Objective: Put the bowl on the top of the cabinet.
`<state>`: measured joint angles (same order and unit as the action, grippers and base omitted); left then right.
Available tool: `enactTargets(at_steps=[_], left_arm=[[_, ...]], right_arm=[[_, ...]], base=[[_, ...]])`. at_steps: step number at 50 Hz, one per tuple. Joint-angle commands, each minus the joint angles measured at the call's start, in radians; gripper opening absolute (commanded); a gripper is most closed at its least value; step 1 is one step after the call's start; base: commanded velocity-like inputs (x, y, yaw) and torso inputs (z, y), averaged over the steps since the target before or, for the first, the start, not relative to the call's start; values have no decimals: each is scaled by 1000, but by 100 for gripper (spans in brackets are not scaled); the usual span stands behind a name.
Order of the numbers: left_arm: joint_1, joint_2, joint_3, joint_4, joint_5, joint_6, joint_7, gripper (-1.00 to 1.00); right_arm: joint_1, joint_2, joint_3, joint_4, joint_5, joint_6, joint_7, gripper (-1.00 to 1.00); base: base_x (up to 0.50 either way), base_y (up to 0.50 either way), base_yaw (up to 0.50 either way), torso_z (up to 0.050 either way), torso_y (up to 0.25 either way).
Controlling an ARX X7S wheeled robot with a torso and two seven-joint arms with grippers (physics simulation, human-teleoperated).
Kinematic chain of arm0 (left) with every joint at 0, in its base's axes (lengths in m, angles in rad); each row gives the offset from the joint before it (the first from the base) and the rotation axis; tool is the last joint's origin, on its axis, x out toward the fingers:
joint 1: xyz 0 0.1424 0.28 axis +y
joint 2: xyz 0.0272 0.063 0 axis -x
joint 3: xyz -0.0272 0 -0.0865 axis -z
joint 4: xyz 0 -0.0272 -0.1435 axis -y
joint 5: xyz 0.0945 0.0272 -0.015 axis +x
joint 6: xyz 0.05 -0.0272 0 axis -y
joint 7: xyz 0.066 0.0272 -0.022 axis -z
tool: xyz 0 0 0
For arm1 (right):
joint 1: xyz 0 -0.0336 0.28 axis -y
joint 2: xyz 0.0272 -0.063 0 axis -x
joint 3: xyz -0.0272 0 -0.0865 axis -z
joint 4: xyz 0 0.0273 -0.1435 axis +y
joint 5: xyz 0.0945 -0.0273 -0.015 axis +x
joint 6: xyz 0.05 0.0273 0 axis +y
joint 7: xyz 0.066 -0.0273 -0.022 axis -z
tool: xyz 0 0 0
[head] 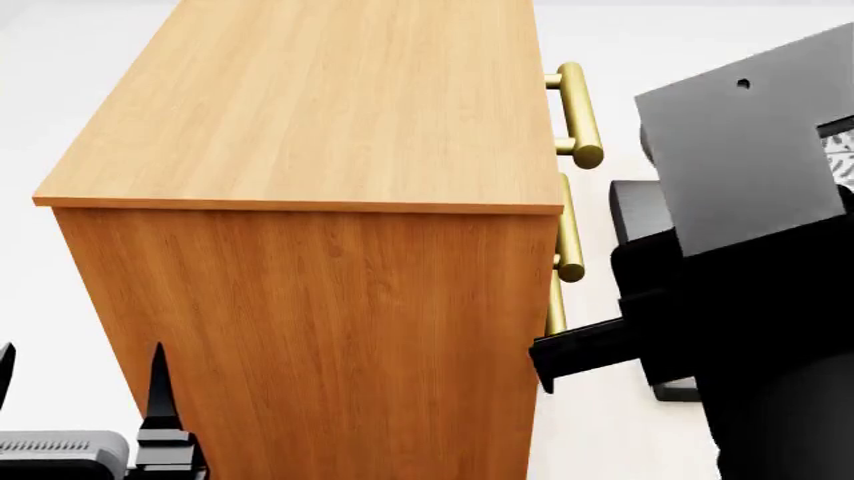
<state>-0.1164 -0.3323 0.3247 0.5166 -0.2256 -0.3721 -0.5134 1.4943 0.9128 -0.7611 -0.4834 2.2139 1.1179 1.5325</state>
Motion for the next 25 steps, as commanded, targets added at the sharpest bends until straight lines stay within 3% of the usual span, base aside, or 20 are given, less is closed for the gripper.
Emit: enactTargets(at_steps=[1,25], left_arm=[[0,-3,2,-3,-3,4,-1,100],[-4,-5,14,-13,-3,9,-4,100]], right_arm=[[330,-49,-256,138,88,-72,31,-100],[641,-204,-534,249,152,-183,15,-100]], base=[[0,0,0,0,0],[0,0,0,0,0]])
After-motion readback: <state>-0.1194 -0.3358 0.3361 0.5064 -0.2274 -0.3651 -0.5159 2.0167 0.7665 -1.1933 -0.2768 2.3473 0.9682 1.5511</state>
